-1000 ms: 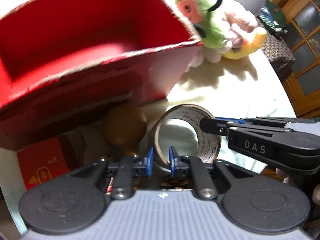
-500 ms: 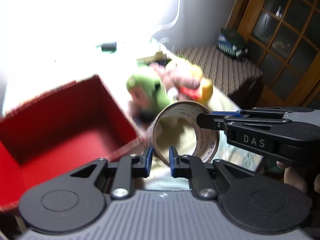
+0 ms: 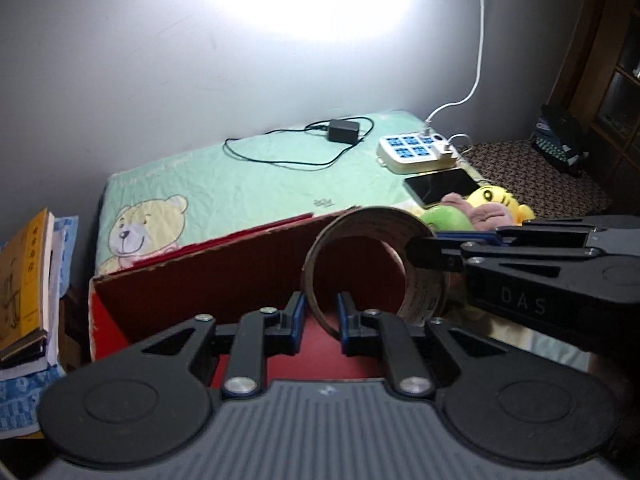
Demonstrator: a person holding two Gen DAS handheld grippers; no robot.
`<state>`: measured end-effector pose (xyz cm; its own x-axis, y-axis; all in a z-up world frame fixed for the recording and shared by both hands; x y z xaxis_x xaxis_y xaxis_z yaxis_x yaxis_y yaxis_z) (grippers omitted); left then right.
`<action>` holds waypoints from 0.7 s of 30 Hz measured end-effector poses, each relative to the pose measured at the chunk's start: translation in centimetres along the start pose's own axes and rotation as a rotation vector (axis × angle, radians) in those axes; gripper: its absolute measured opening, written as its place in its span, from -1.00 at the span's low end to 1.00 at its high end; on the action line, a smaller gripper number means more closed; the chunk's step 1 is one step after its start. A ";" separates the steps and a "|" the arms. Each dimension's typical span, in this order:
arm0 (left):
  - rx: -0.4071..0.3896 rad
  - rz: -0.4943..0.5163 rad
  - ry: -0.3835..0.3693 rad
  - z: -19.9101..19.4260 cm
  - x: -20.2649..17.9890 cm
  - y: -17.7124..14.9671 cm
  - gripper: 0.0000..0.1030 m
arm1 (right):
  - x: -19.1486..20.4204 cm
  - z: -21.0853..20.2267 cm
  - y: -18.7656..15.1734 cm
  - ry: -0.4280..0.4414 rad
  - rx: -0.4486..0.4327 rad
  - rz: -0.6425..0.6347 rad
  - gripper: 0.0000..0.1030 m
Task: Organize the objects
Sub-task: 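Lift the tape roll with the right gripper and carry it into the red box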
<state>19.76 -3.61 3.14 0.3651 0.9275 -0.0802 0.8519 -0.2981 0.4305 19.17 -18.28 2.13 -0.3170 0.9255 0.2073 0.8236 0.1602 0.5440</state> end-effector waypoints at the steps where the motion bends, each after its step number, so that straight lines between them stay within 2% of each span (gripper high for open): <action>1: 0.013 -0.010 0.009 0.6 0.6 -0.2 -0.77 | 0.3 1.0 0.3 0.000 0.014 -0.014 -0.76; 5: 0.067 -0.052 0.028 3.0 2.7 -0.7 -0.77 | 0.8 4.0 0.1 0.019 0.093 -0.027 -0.77; 11: 0.191 -0.125 -0.025 7.9 4.0 -1.3 -0.78 | 0.8 8.5 -0.3 -0.029 0.214 -0.075 -0.76; 16: 0.262 -0.179 -0.075 10.8 4.6 -1.8 -0.77 | 0.3 10.9 -0.6 -0.059 0.275 -0.096 -0.75; 21: 0.289 -0.201 -0.092 12.0 4.9 -1.9 -0.77 | 0.0 12.2 -0.8 -0.065 0.307 -0.103 -0.76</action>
<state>24.46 -1.25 -8.84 0.2010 0.9538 -0.2235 0.9762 -0.1760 0.1270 24.23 -14.17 -8.25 -0.3836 0.9173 0.1064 0.8951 0.3410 0.2871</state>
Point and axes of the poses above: each gripper's, at about its wrist camera, not at the fingertips, and z roughly the way its jaws point, x to its left, y to its top, the point moved 9 cm from there along z, roughly the way its jaws point, and after that the axes turned 15 degrees about x, right-handed, at the moved point
